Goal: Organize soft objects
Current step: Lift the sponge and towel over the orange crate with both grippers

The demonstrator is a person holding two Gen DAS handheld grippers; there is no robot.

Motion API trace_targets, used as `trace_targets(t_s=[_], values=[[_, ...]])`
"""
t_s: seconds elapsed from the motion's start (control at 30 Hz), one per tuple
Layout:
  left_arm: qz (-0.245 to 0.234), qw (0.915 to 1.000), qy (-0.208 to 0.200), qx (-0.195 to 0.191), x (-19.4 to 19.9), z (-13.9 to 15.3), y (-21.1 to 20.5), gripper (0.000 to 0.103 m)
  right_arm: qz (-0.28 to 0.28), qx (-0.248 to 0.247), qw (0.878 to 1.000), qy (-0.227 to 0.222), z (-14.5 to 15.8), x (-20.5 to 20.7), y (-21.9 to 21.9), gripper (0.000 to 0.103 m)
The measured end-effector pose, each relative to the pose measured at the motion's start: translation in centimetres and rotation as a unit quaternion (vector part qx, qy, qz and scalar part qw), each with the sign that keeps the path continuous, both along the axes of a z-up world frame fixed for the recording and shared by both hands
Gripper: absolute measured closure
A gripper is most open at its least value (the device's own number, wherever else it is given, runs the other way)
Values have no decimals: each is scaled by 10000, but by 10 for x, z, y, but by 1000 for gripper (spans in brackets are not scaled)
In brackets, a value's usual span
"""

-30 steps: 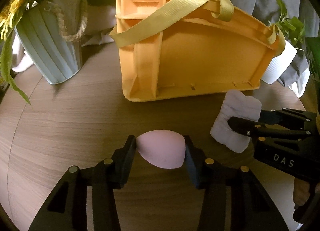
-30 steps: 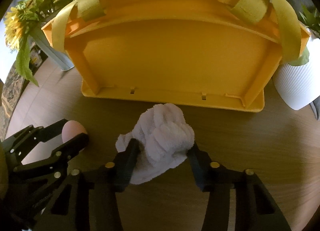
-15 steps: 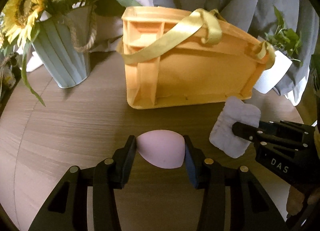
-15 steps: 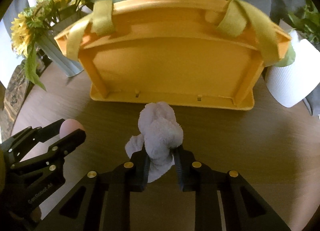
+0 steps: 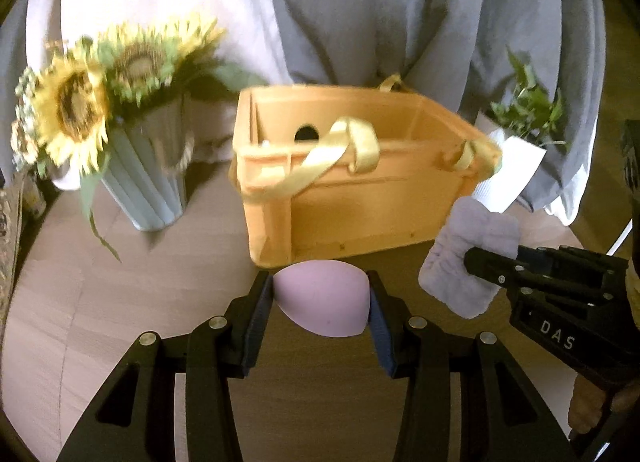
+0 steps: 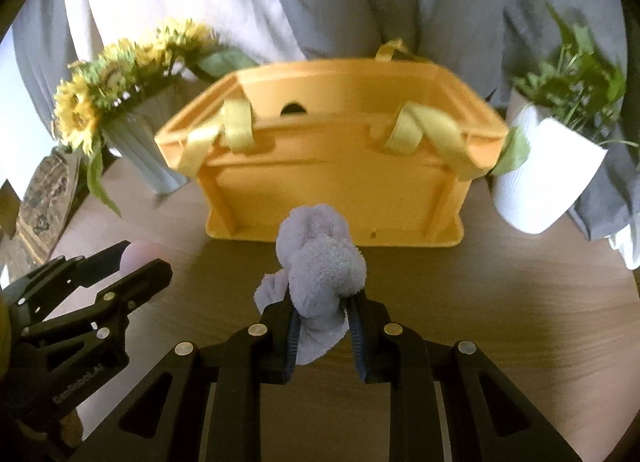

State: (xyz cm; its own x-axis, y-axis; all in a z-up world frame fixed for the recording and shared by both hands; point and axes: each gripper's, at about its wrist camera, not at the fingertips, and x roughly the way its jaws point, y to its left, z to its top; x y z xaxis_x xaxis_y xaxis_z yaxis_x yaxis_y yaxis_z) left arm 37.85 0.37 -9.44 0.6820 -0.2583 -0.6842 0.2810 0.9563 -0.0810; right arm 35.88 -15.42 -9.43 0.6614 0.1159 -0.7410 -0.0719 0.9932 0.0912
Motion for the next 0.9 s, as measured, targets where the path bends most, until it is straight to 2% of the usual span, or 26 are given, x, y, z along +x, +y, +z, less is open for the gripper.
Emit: trace_targets(t_s=[0.4, 0.9], values=[[-187, 9973, -687, -199, -8, 54, -3, 58, -142, 45, 9969, -769, 53, -18, -1, 80], [-194, 9866, -1580, -360, -7, 109, -6, 58, -331, 206, 9855, -1650, 105, -17, -5, 80]])
